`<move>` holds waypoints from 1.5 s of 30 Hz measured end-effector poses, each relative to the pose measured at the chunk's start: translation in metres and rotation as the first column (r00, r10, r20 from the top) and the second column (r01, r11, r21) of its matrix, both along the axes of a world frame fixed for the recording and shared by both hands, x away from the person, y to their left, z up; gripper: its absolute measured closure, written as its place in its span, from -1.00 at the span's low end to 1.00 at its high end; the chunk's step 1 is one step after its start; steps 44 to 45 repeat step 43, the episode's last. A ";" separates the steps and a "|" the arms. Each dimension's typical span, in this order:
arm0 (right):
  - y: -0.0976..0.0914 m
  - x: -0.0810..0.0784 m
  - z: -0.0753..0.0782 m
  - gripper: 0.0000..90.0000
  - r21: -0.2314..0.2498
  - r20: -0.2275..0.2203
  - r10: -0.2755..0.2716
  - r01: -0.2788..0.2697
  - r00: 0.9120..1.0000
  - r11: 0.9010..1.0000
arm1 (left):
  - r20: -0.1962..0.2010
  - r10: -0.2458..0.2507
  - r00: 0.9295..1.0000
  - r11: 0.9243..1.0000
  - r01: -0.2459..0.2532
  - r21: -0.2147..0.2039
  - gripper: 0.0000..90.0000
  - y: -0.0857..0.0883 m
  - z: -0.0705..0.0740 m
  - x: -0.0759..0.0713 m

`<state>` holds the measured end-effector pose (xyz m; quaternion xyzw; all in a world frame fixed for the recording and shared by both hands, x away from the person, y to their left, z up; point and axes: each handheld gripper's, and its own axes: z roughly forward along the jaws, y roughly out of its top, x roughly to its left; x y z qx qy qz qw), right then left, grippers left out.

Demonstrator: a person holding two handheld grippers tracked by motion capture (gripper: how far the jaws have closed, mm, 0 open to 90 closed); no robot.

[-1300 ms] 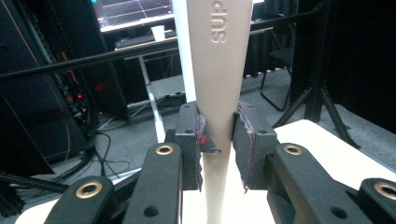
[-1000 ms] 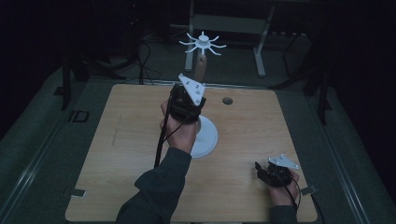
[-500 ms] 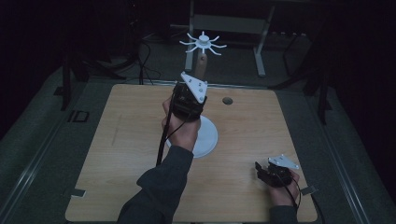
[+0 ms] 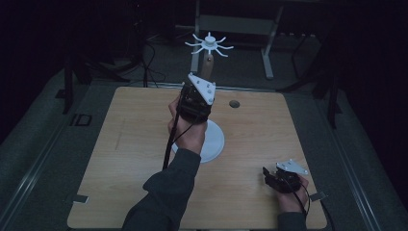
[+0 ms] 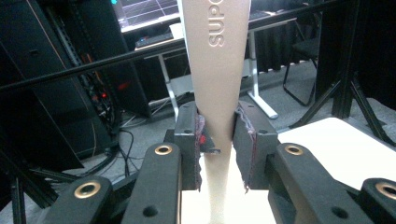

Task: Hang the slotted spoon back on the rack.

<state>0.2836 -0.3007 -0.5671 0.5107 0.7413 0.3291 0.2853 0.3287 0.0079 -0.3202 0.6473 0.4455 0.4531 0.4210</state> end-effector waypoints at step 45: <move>0.000 0.001 -0.002 -0.11 -0.004 -0.016 -0.004 0.004 1.000 1.000 | 0.003 -0.136 0.991 0.989 0.136 -0.061 0.18 0.005 -0.011 -0.020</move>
